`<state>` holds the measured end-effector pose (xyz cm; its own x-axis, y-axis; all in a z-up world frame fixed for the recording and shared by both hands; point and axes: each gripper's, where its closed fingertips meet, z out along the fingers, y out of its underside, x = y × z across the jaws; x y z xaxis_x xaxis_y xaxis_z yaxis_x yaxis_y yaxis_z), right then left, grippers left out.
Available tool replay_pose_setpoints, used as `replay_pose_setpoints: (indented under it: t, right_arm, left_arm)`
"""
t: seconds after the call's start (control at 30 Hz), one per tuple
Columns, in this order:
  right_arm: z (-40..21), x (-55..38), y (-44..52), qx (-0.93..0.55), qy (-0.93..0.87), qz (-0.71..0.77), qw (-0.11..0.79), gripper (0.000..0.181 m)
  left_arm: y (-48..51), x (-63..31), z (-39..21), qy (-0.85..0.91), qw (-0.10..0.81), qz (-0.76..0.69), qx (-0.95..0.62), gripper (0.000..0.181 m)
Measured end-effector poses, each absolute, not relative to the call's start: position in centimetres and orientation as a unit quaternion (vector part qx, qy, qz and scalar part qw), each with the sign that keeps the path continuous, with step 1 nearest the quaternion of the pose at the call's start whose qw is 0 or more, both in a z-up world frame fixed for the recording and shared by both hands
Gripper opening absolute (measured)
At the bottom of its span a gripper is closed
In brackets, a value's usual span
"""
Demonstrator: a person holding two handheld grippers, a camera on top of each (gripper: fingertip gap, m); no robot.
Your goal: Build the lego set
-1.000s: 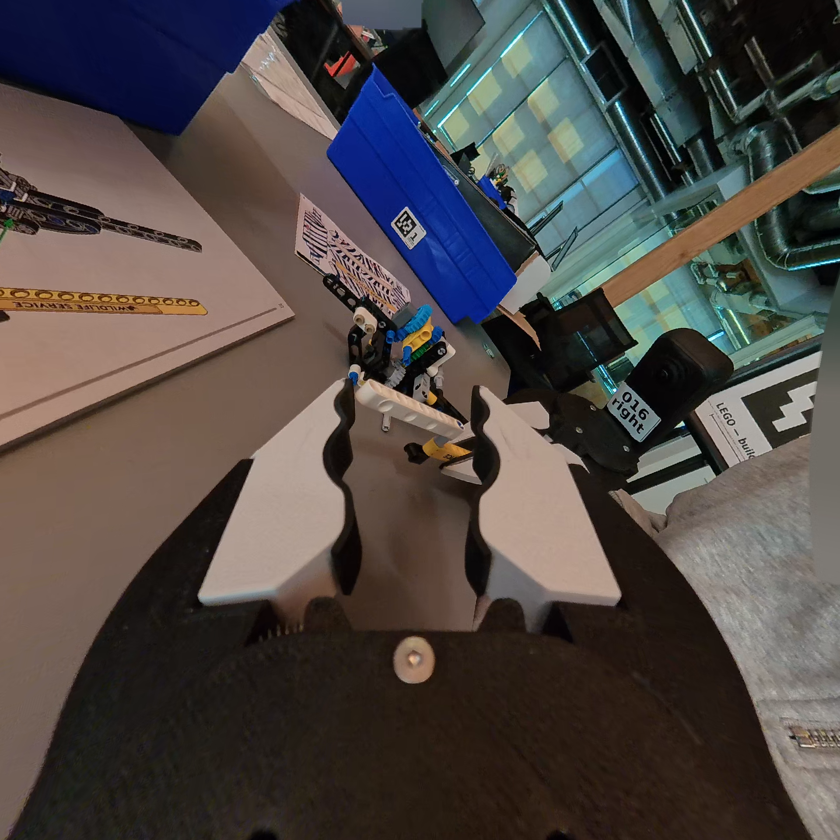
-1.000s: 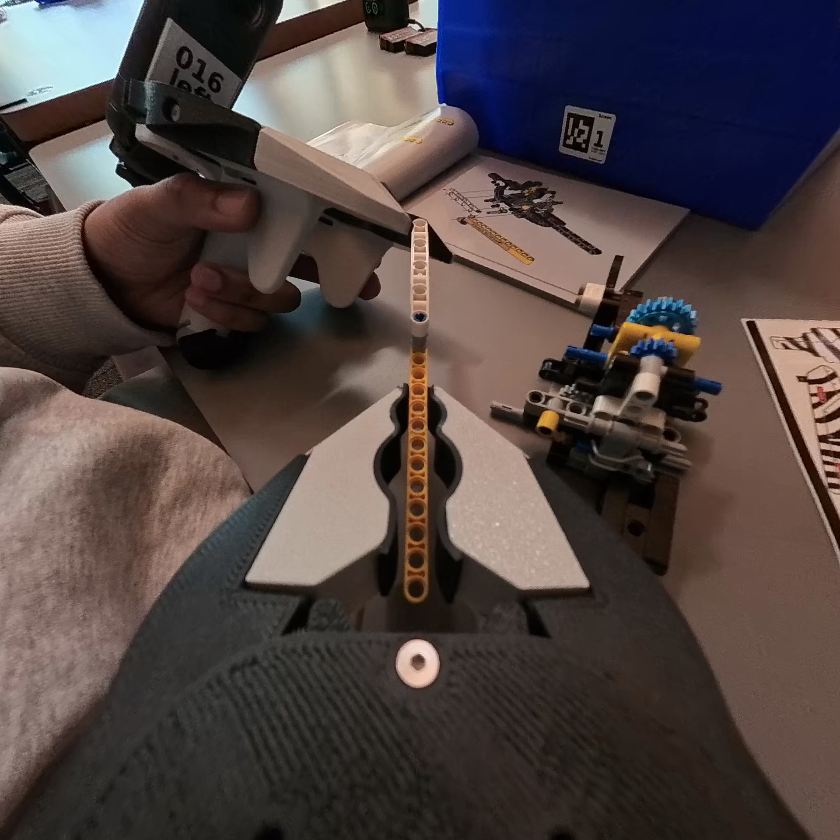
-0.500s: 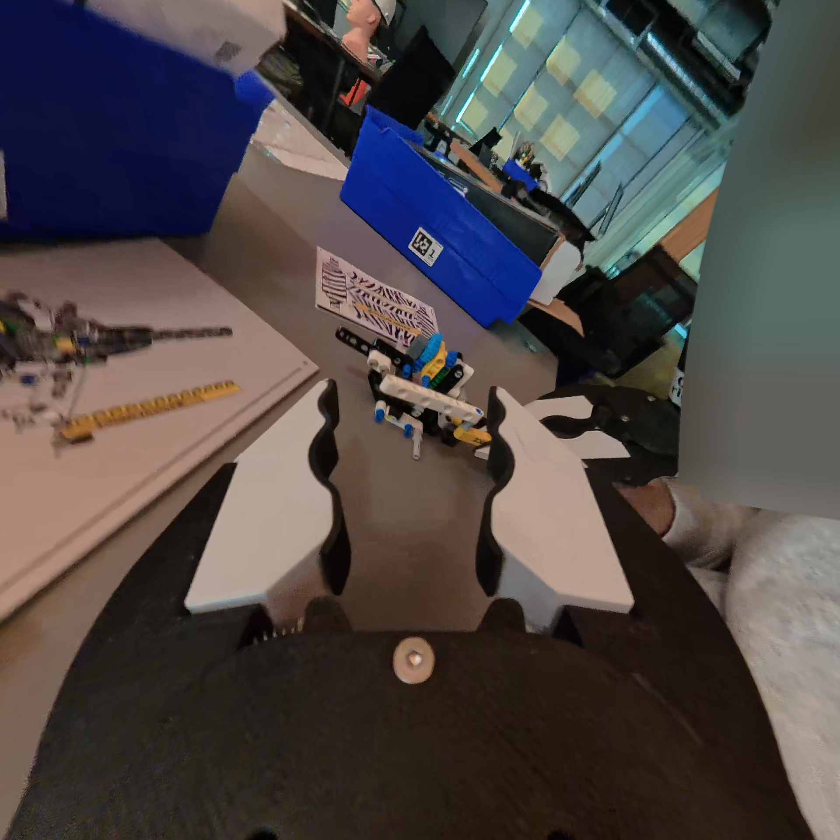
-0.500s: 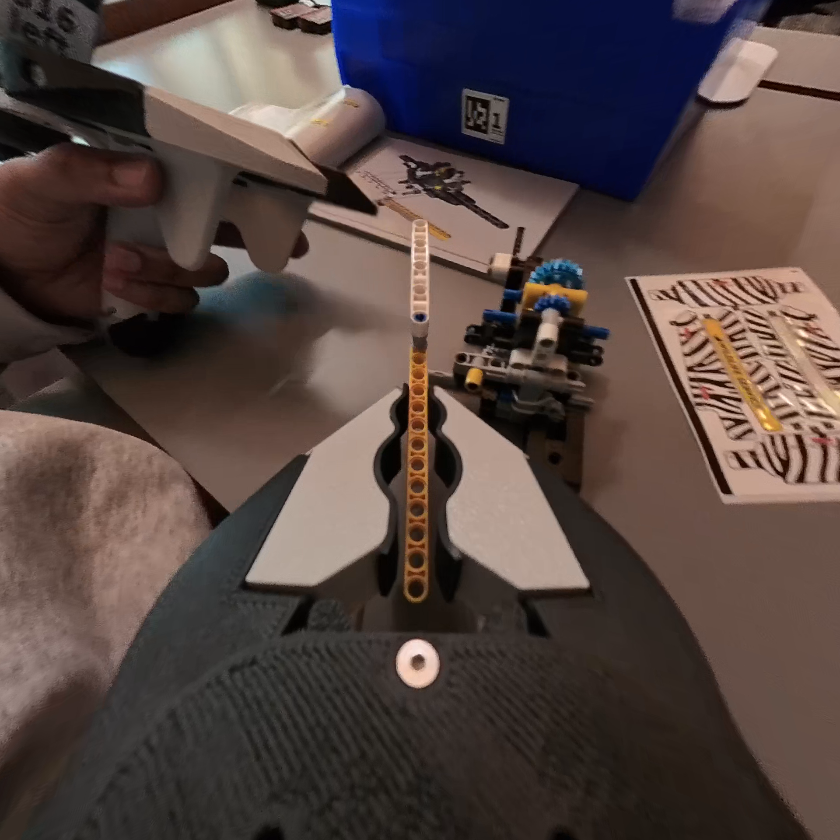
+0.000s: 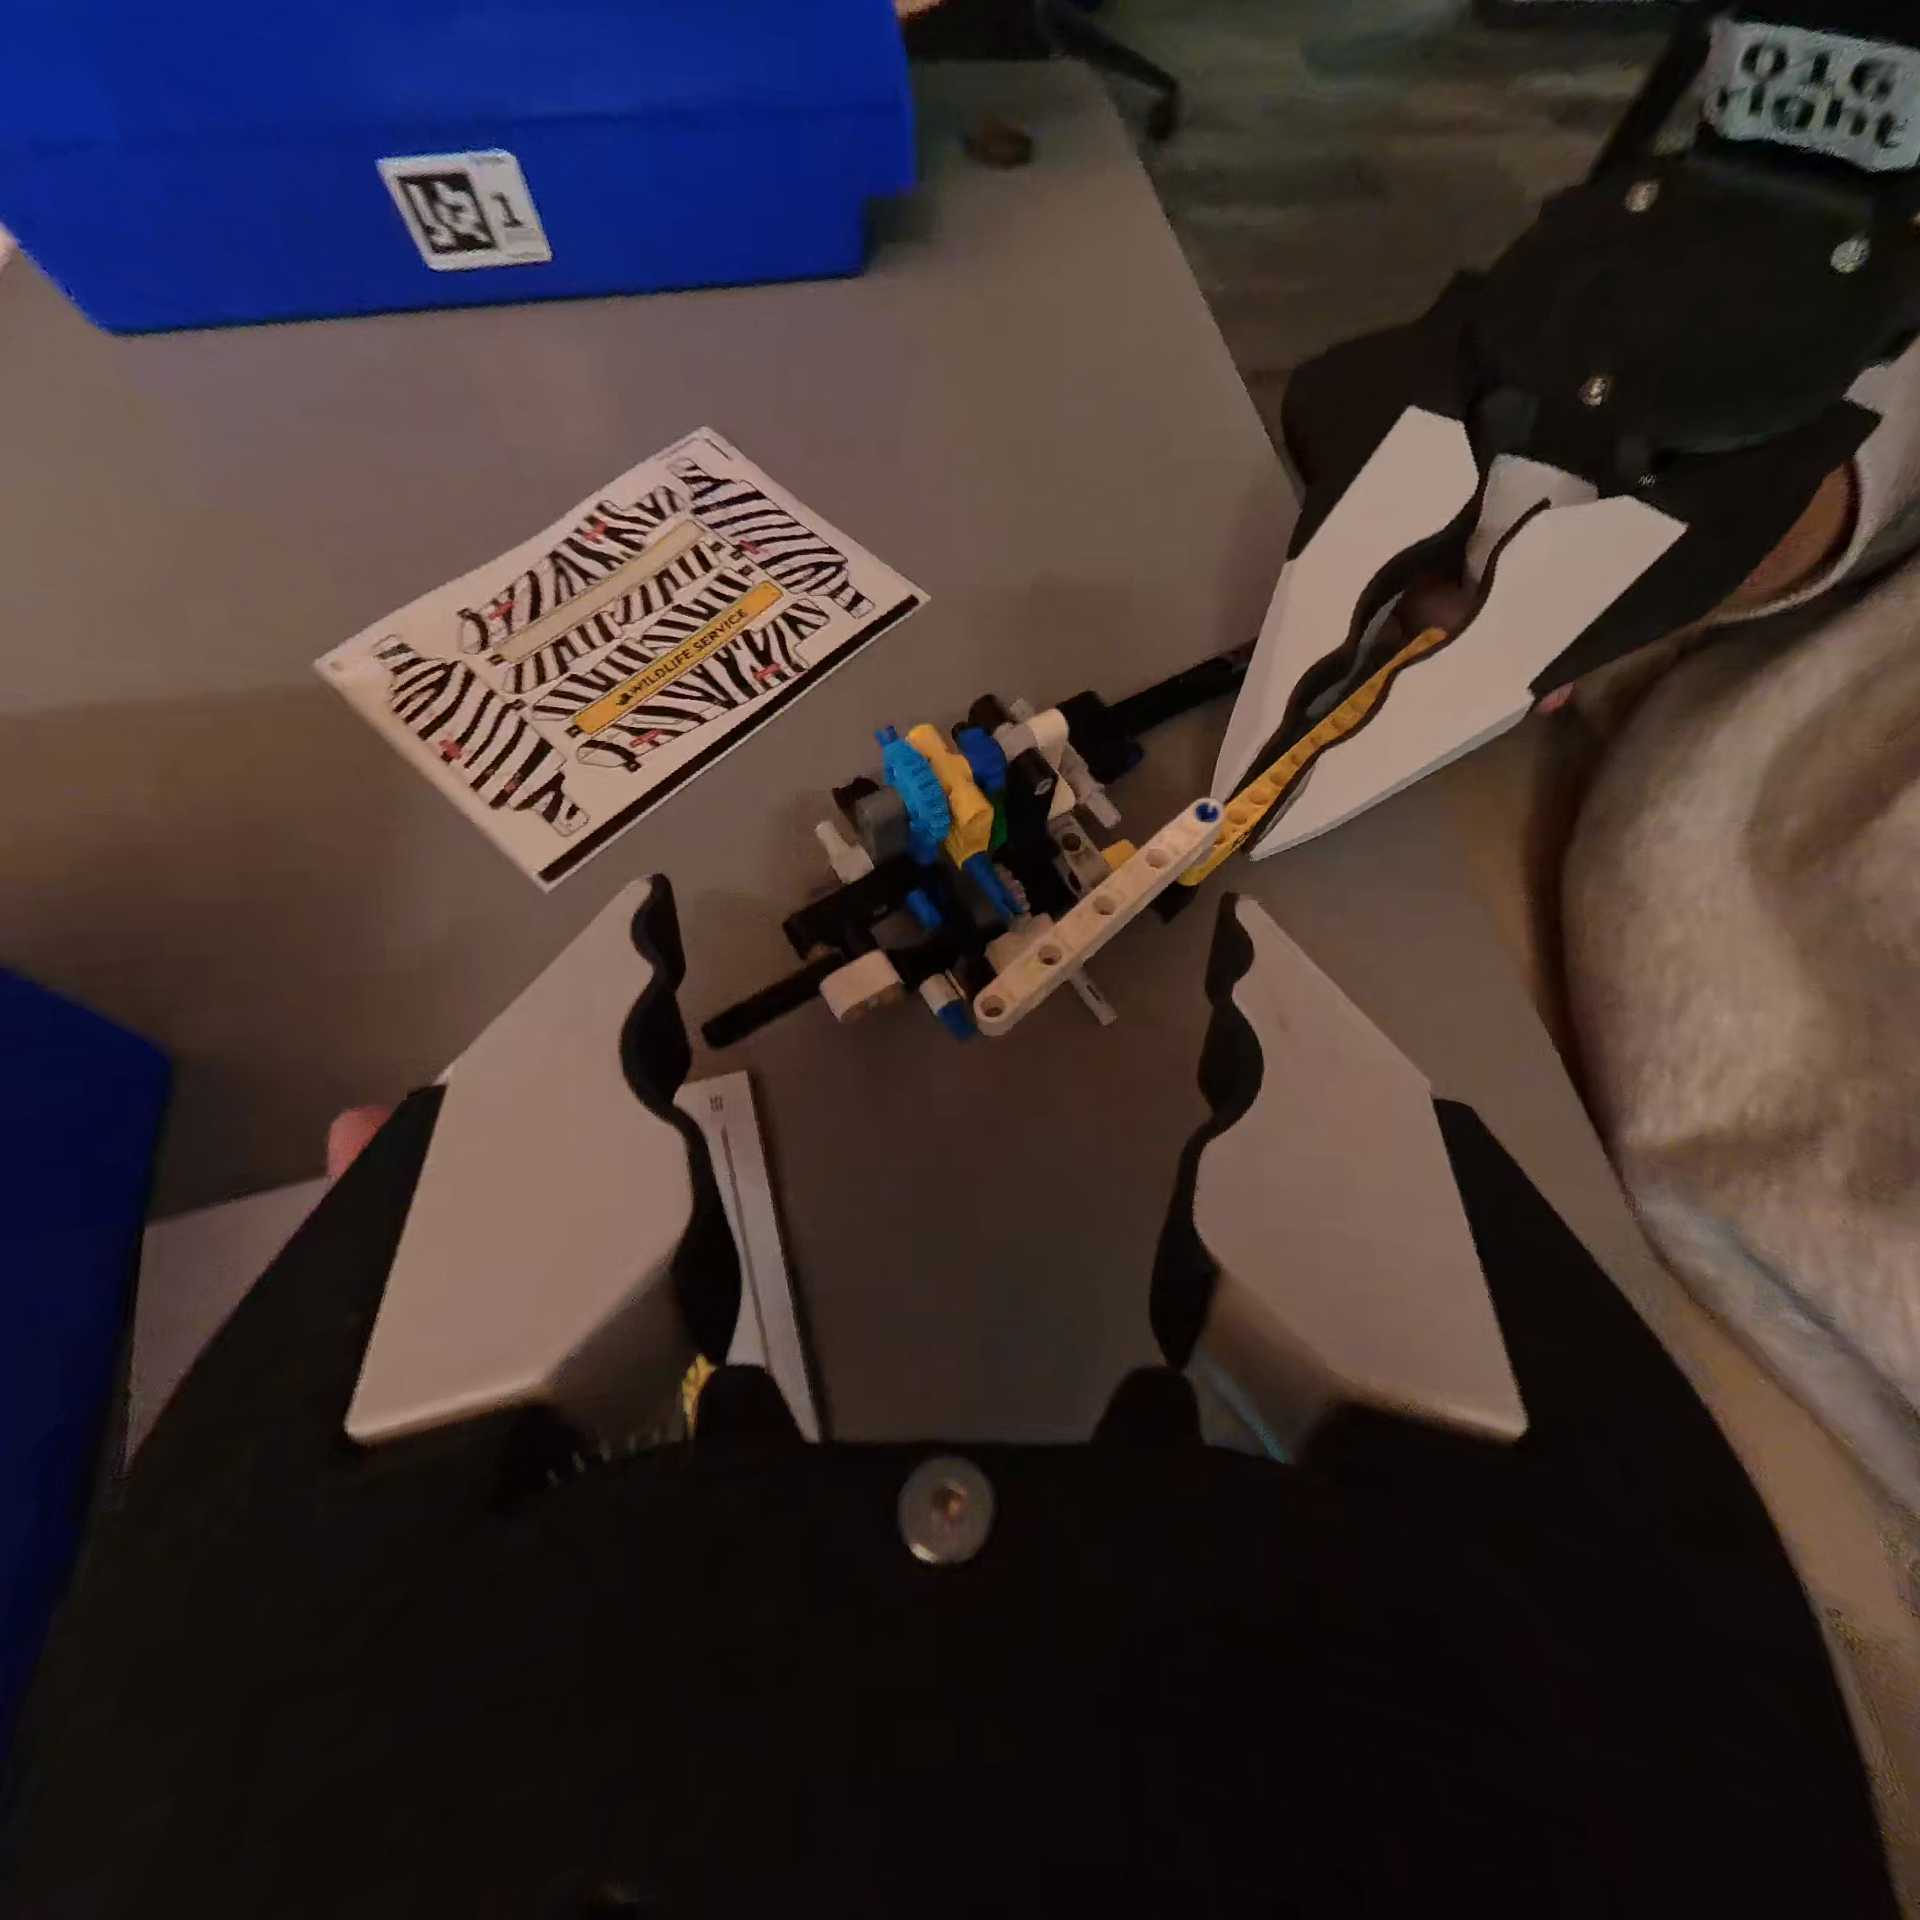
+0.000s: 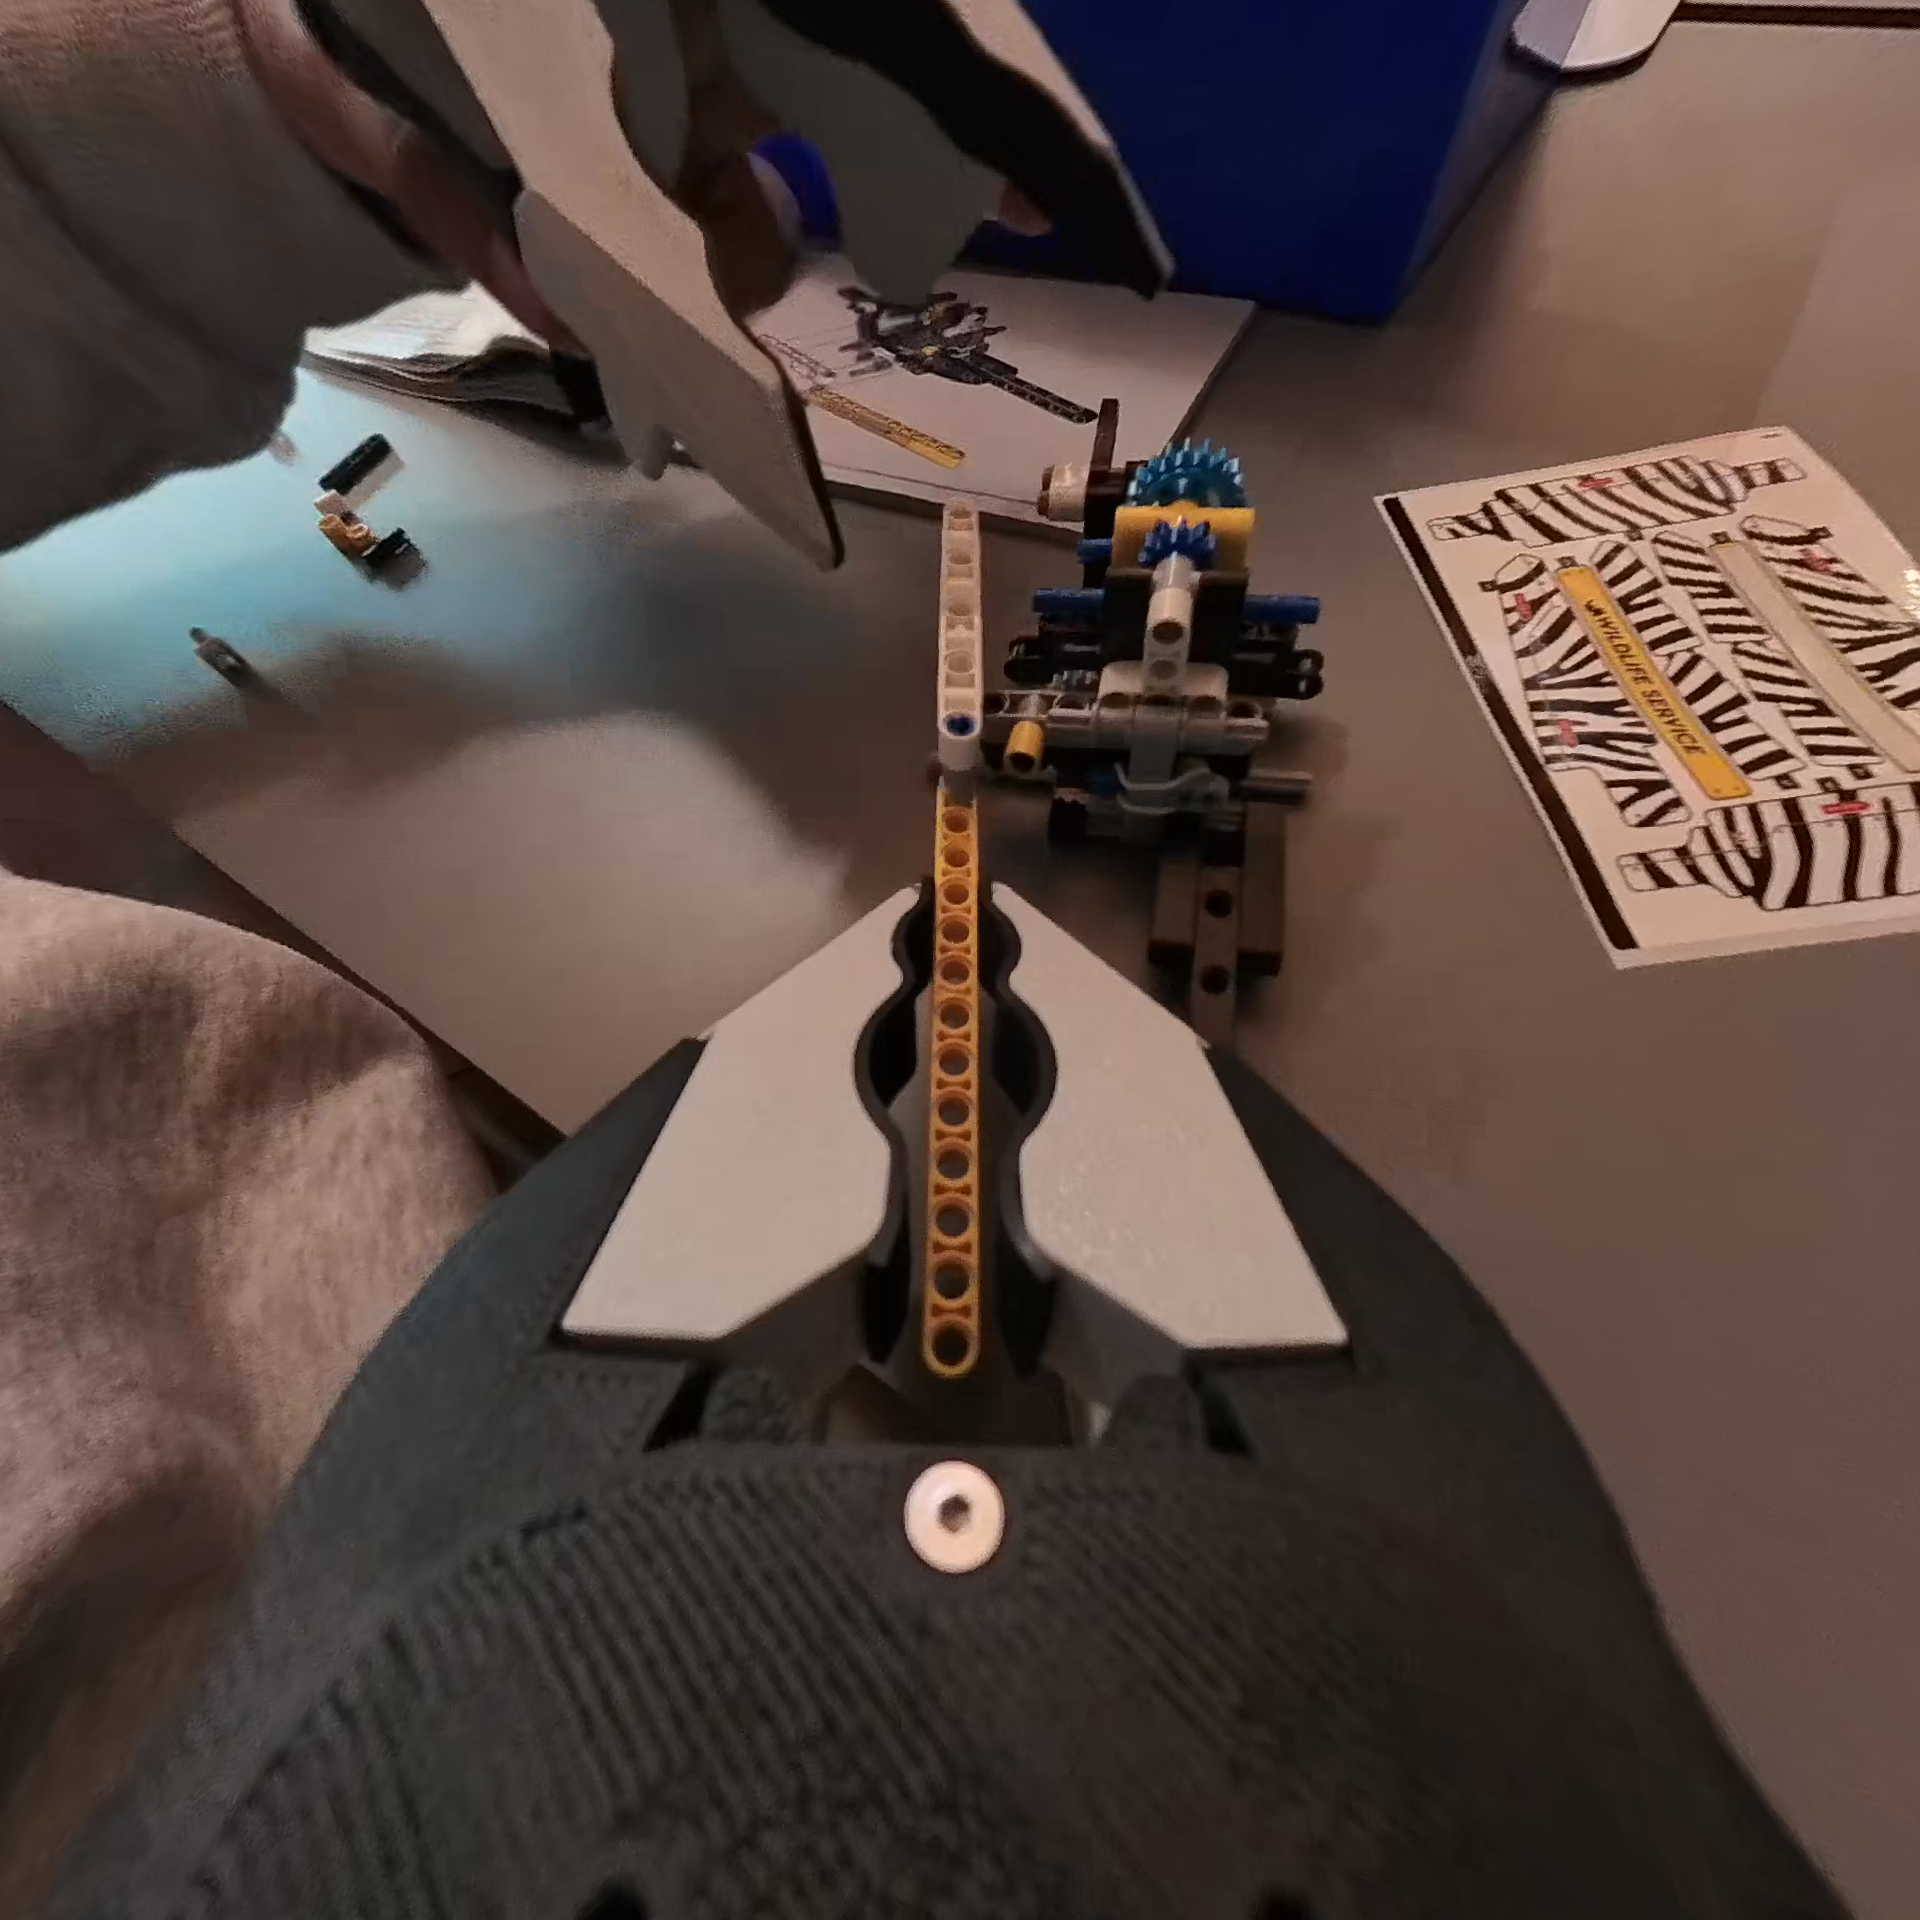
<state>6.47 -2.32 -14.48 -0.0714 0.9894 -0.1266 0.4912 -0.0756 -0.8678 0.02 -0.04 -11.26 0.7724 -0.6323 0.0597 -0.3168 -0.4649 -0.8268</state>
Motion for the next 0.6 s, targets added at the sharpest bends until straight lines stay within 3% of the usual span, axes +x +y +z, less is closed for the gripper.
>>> replay_pose_setpoints:
  t: [0.27, 0.6]
  right_arm:
    - [-14.6, 7.0, -1.7, -0.62, -0.591, 0.412, 0.311, 0.006]
    - [-14.2, 7.1, -1.7, -0.607, -0.599, 0.416, 0.317, 0.006]
  left_arm:
    - [0.2, 0.6, -13.2, 0.321, 0.384, -0.216, -0.839, 0.097]
    - [-1.7, 0.5, -12.9, 0.28, 0.399, -0.224, -0.844, 0.091]
